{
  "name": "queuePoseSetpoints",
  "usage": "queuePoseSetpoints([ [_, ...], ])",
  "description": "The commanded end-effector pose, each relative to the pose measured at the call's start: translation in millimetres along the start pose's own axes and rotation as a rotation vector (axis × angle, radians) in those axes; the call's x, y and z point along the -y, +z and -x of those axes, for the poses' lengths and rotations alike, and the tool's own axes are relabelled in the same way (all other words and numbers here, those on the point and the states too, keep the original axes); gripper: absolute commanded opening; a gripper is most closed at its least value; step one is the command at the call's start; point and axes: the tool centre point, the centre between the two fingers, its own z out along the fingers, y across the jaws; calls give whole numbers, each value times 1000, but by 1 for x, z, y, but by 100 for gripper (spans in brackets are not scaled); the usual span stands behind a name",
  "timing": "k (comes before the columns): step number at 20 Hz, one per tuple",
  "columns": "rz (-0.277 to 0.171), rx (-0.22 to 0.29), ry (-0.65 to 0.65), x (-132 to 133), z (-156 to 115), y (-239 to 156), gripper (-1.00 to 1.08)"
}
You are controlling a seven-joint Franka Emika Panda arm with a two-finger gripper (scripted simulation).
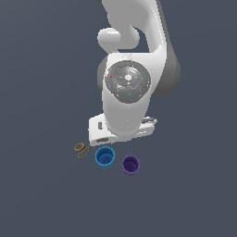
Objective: Pick up a designated object from a clutter of objects.
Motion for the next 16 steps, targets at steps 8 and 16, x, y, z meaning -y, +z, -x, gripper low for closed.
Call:
queuePoseSetpoints([
  [8, -32, 47, -105, -2, -50, 49, 28],
  [16, -60, 74, -170, -2, -76, 87, 28],
])
